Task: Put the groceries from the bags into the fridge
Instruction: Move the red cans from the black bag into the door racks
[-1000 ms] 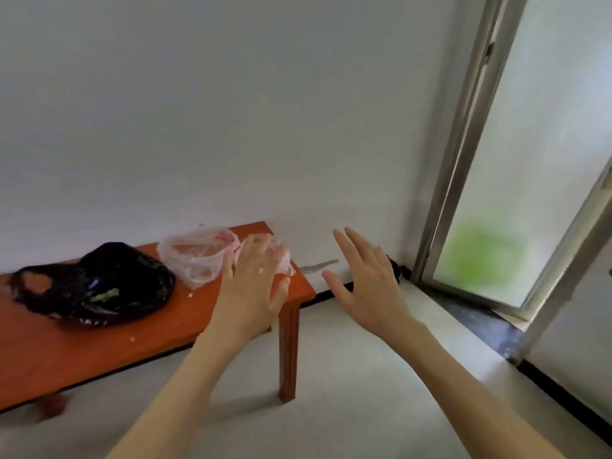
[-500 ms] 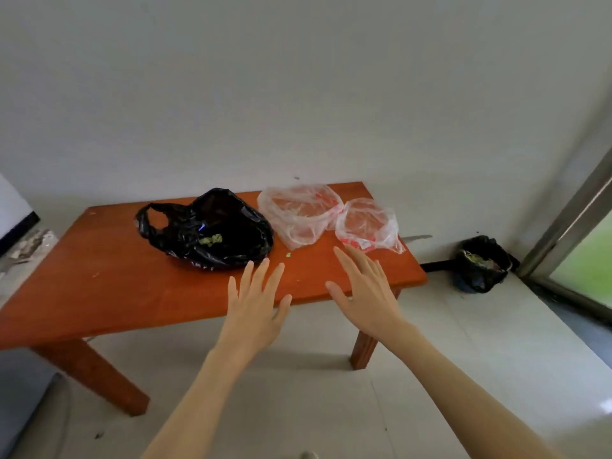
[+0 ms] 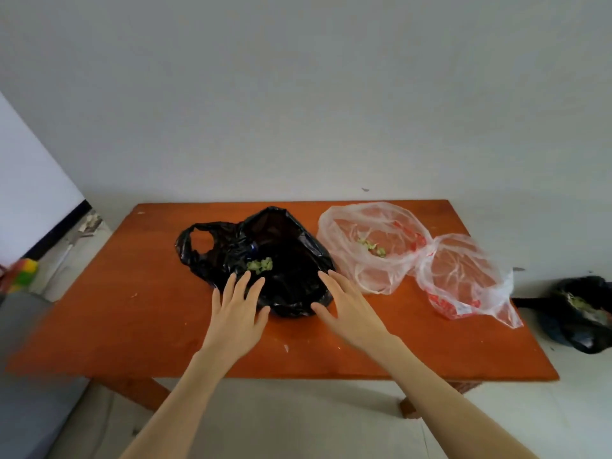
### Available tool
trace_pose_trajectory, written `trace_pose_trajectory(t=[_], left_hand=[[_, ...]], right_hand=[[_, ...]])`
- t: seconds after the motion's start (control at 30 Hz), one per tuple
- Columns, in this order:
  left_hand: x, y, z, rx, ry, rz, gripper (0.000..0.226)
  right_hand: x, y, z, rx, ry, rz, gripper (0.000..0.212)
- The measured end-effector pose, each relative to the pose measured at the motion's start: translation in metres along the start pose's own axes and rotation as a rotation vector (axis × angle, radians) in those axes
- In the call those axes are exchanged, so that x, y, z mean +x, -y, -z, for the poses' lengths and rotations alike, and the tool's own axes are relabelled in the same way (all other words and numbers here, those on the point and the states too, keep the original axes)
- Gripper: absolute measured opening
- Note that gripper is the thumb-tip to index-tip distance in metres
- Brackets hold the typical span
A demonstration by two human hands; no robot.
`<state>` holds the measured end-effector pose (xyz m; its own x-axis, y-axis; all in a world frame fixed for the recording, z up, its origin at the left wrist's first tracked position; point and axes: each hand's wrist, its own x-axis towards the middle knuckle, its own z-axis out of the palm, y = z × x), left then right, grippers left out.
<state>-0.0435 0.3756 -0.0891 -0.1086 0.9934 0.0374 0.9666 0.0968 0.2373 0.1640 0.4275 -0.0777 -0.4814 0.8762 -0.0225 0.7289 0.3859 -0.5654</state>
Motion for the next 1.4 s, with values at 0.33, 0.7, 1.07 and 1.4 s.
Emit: trace_pose_trajectory(t=[0.33, 0.7, 1.07, 1.4], left_hand=[[0.126, 0.084, -0.039, -0.024, 0.013, 0.083, 0.053], [0.230, 0.141, -0.084, 0.162, 0.330, 0.185, 0.084], [0.257, 0.167, -0.077, -0.203, 0.300, 0.230, 0.058], [0.260, 0.172, -0.072, -0.371, 0.318, 0.174, 0.065]], right_hand=[[0.146, 0.001, -0.065, -0.041, 0.234, -0.059, 0.064], [0.264, 0.003, -0.131, 0.035, 0.308, -0.154, 0.054], [0.303, 0.009, -0.159, 0.214, 0.355, -0.252, 0.069], [0.307, 0.009, -0.157, 0.494, 0.133, -0.558, 0.036]])
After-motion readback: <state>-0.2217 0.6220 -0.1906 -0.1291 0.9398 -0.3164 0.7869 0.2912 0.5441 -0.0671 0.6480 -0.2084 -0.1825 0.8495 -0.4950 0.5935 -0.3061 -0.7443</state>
